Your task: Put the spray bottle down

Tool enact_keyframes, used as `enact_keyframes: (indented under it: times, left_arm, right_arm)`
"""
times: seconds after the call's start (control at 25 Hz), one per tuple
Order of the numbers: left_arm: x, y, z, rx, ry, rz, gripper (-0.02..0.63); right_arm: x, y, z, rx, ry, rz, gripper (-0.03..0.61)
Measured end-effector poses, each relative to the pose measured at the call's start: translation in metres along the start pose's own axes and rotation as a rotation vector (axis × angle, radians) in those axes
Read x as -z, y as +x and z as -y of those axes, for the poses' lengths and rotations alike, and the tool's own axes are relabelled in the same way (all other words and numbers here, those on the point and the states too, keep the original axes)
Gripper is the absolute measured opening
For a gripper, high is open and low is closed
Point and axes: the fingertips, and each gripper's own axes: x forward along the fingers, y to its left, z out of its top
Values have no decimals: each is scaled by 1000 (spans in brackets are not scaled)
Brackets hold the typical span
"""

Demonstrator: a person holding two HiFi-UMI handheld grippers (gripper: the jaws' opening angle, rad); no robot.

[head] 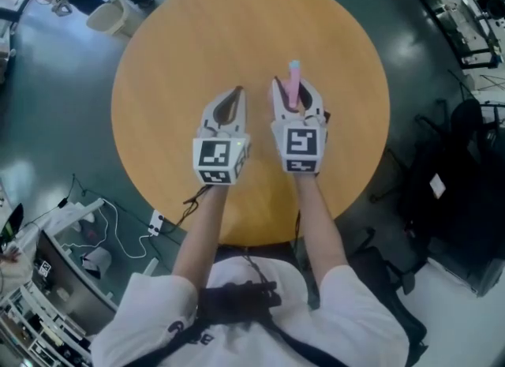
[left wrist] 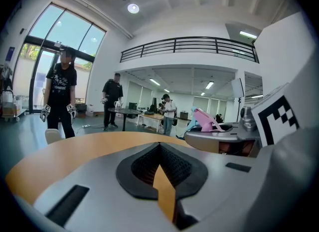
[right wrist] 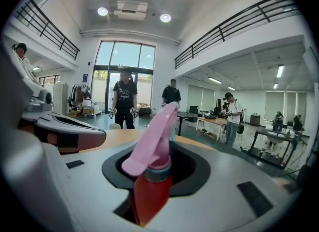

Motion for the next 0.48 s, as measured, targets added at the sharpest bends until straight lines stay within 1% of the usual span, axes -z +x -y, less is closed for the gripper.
enact_keyframes:
  times: [0.2, 0.32, 0.48]
  left_arm:
    - [3, 21, -3, 2, -10, 0, 9]
    - [6, 32, -3, 1, -2, 2, 9]
    - [12, 41, -6, 3, -5, -2, 9]
  right_arm:
    - [8, 28, 17, 15, 26, -14, 144]
    - [17, 40, 26, 17, 48, -21, 144]
    - [28, 52, 28, 9, 54, -32, 144]
